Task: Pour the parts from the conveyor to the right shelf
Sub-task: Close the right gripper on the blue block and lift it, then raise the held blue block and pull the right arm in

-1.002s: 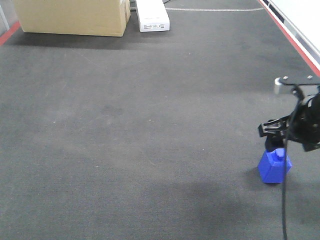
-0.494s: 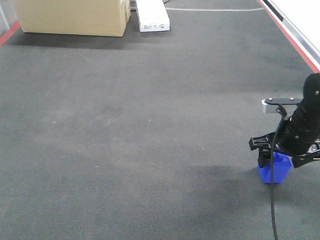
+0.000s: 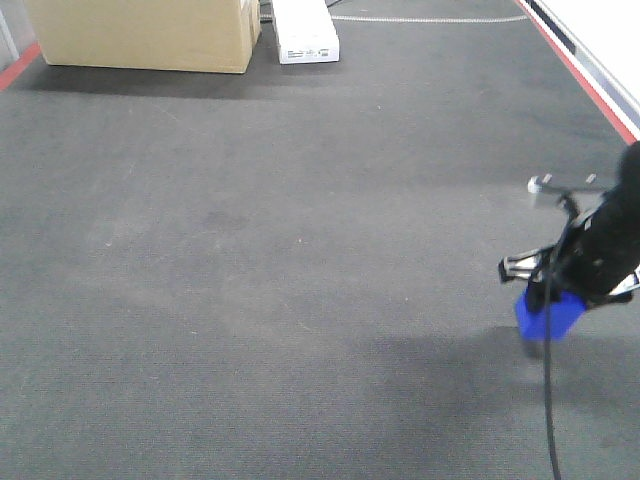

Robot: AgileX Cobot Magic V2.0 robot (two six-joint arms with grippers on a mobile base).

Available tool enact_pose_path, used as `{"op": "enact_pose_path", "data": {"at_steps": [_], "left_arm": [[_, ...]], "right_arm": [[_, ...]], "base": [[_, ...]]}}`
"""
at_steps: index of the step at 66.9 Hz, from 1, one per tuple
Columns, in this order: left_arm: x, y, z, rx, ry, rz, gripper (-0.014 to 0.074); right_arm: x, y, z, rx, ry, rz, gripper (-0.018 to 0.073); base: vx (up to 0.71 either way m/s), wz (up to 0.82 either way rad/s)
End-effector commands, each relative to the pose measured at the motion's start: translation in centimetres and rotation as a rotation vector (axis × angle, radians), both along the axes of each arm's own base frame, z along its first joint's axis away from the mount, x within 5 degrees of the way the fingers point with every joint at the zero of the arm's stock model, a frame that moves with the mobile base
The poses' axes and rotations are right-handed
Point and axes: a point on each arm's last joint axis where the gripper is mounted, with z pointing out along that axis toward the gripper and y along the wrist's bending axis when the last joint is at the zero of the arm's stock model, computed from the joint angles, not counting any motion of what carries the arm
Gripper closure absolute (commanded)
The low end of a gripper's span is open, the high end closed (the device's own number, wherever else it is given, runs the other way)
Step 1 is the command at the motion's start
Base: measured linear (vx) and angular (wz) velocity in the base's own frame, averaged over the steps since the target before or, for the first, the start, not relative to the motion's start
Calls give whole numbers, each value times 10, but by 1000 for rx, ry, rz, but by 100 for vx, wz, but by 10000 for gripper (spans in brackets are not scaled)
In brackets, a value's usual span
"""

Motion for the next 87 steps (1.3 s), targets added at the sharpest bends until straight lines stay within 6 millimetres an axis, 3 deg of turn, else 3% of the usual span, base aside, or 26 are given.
{"op": "enact_pose_path", "data": {"at_steps": [1, 19, 34, 49, 62, 72, 87], "left_arm": [[-1, 0, 13, -15, -91, -4, 603], [-1, 0, 13, -15, -91, -4, 603], [-1, 0, 13, -15, -91, -4, 603], [-1, 0, 13, -15, -91, -4, 603], [-1, 0, 13, -15, -91, -4, 603], [-1, 0, 13, -15, -91, -4, 603], [-1, 0, 13, -15, -91, -4, 603]], "right_arm": [[-15, -1, 42, 10, -200, 15, 569], [-95, -2, 93, 12, -556, 28, 565], [-157, -3, 111, -17, -748, 74, 564], [-214, -4, 99, -29, -974, 79, 564], [-244, -5, 76, -46, -1179, 70, 564], [-250, -6, 51, -47, -1263, 56, 564], [-247, -7, 40, -53, -1328, 45, 561]], "base": [[0, 0], [0, 0], [0, 0], [0, 0], [0, 0], [0, 0], [0, 0]]}}
